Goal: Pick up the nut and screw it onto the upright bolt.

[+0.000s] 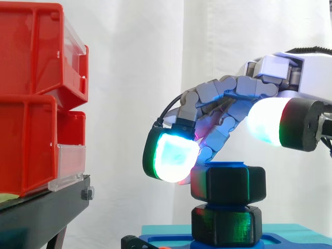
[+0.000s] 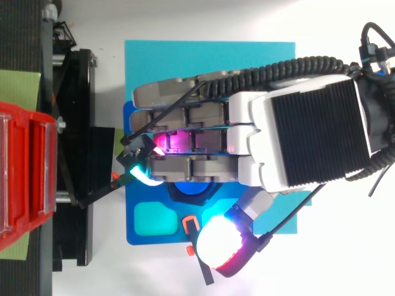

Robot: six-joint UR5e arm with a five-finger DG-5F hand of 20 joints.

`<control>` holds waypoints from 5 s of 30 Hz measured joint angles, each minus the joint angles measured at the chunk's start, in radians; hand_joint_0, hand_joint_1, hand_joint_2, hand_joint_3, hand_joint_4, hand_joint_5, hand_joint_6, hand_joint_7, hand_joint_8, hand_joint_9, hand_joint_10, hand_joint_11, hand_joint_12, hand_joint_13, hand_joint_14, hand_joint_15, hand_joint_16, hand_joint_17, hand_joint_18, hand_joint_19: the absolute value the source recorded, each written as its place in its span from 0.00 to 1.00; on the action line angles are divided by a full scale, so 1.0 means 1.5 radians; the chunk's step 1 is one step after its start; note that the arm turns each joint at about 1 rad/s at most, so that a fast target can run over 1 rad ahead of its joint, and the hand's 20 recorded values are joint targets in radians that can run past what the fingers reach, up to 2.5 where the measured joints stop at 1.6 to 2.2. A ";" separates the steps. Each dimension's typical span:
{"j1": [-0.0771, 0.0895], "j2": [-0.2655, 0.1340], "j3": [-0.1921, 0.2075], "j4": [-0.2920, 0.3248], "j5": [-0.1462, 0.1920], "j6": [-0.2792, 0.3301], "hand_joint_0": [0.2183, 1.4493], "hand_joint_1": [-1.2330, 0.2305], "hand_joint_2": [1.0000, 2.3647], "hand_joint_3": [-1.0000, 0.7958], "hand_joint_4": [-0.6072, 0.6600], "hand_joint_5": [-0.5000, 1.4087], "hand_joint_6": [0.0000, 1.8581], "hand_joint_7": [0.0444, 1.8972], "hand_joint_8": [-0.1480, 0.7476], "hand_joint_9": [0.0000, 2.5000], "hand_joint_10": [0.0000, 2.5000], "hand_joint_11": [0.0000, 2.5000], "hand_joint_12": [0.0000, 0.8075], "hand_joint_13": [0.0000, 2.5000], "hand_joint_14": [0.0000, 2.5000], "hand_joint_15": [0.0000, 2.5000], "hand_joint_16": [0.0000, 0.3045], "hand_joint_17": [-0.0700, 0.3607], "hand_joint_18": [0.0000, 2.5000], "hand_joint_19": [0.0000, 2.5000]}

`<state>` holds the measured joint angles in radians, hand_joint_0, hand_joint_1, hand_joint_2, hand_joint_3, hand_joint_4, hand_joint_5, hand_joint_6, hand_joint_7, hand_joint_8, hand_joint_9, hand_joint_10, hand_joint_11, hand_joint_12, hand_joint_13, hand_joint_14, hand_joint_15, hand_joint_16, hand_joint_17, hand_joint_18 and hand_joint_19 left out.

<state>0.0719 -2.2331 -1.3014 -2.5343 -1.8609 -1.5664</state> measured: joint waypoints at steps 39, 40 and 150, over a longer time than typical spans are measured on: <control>-0.050 0.001 0.000 -0.016 -0.018 -0.004 0.24 0.76 0.00 0.28 0.67 0.25 0.27 0.52 0.41 0.48 0.00 0.00 0.24 0.34 0.00 0.00 0.09 0.30 0.21 0.06; -0.050 0.001 0.000 -0.015 -0.019 -0.004 0.24 0.76 0.00 0.28 0.67 0.24 0.27 0.48 0.41 0.48 0.00 0.00 0.24 0.33 0.00 0.00 0.09 0.30 0.20 0.06; -0.012 -0.041 0.012 0.007 -0.035 0.024 0.22 0.77 0.00 0.28 0.67 0.24 0.27 0.46 0.43 0.42 0.00 0.00 0.27 0.30 0.00 0.00 0.11 0.34 0.18 0.05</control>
<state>0.0534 -2.2942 -1.2839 -2.5239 -1.9129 -1.5301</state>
